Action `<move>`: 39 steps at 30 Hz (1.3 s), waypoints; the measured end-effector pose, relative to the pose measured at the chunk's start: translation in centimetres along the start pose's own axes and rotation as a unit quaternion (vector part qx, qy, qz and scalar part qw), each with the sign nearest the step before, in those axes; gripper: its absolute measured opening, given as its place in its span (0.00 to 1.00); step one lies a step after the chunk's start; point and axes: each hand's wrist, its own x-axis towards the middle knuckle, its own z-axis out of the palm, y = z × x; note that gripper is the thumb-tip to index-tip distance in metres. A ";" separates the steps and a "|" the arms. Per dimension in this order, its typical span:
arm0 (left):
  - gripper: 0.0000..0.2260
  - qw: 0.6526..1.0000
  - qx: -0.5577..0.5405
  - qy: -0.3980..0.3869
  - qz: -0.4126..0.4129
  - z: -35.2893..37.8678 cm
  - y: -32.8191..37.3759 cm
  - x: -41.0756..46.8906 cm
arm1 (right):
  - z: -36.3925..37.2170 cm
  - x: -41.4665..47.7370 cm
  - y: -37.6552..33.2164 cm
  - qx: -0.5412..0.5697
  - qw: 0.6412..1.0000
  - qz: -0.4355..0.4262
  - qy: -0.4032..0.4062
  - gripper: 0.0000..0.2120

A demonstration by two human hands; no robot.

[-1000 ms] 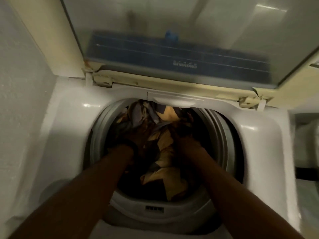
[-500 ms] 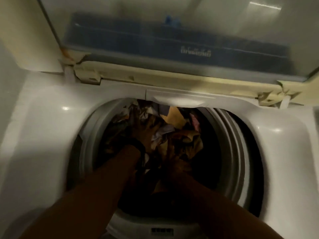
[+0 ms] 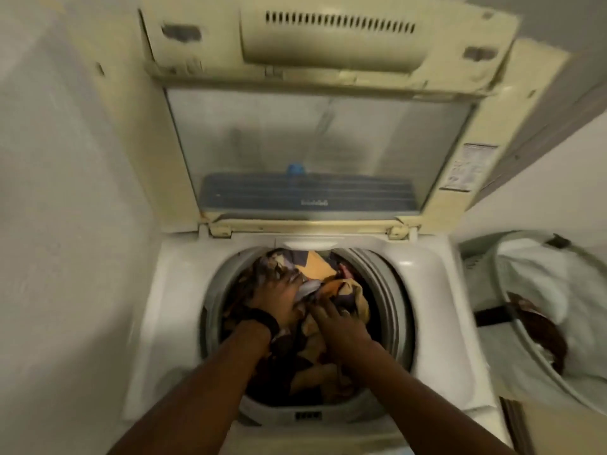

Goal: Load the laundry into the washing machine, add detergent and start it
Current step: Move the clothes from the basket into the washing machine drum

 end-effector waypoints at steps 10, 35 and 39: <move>0.24 0.991 -0.074 0.089 0.072 -10.7 11.2 -6.1 | -6.1 -14.9 6.1 0.151 0.963 0.025 0.223 0.41; 0.14 0.986 -0.083 -0.003 0.146 -4.7 49.8 10.2 | -2.8 -19.5 48.8 0.328 0.889 0.155 0.279 0.18; 0.16 0.991 -0.071 -0.042 0.105 -1.2 50.2 12.7 | -0.1 -16.2 52.0 0.310 0.911 0.176 0.209 0.19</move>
